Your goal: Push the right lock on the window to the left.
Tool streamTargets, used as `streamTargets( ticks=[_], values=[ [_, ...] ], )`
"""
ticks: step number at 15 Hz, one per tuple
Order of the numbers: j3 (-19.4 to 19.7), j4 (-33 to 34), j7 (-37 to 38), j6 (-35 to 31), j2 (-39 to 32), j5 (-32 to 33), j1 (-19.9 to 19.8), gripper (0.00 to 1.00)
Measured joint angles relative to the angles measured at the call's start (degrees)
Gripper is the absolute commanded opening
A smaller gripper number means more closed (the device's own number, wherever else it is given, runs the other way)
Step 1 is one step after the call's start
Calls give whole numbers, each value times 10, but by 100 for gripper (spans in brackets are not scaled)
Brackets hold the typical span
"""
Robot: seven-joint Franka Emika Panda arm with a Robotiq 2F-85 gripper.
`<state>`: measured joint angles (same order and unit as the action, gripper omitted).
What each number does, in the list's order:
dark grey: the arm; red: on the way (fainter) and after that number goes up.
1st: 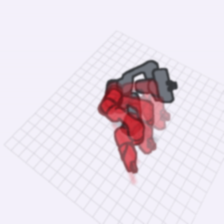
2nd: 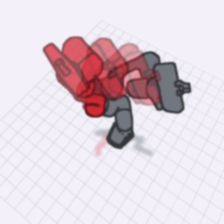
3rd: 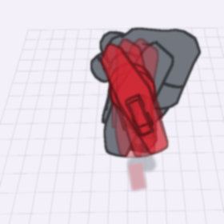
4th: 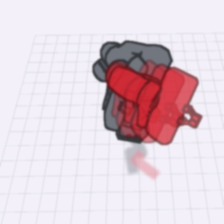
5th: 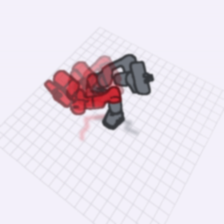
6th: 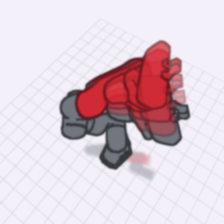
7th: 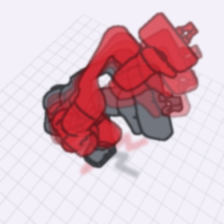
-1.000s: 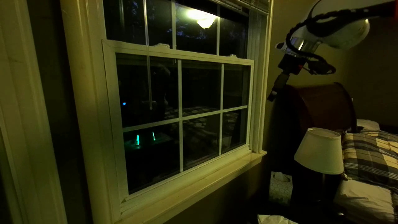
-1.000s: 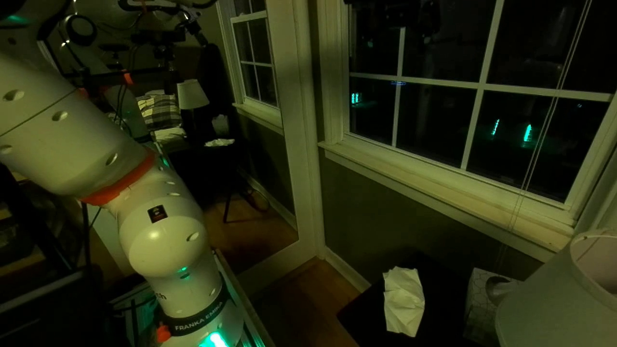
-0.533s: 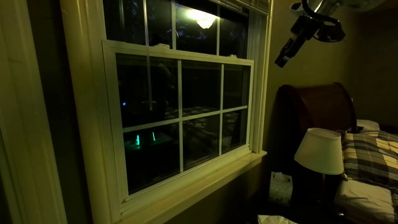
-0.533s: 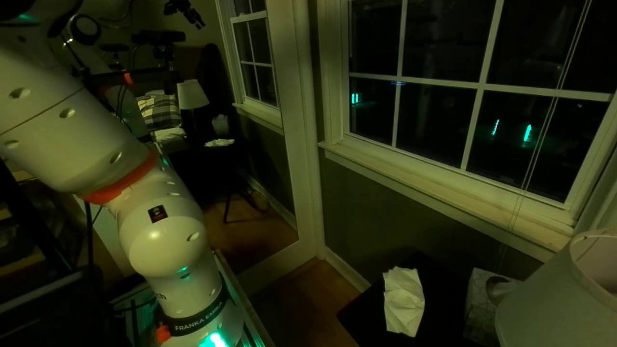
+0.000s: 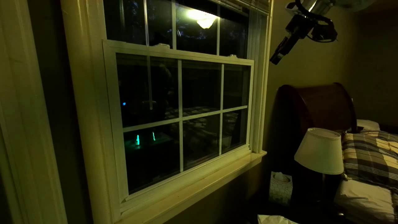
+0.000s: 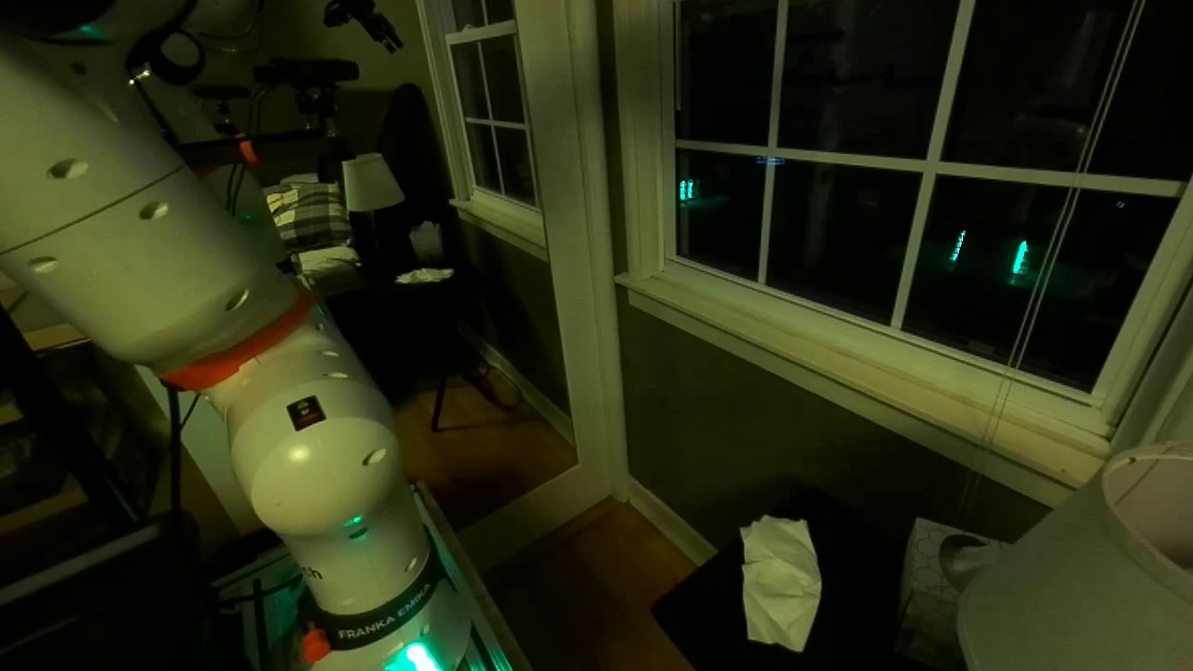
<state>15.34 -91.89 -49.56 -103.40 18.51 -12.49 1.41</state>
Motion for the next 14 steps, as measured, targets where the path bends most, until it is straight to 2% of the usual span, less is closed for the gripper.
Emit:
streamTargets(
  ticks=[5,11,14],
  values=[
    [42,134,-25,5,-92,-102,-9,100],
    [93,303,-34,68,-234,-251,-55,100],
    [106,385,-31,97,-303,-324,-97,100]
  ],
)
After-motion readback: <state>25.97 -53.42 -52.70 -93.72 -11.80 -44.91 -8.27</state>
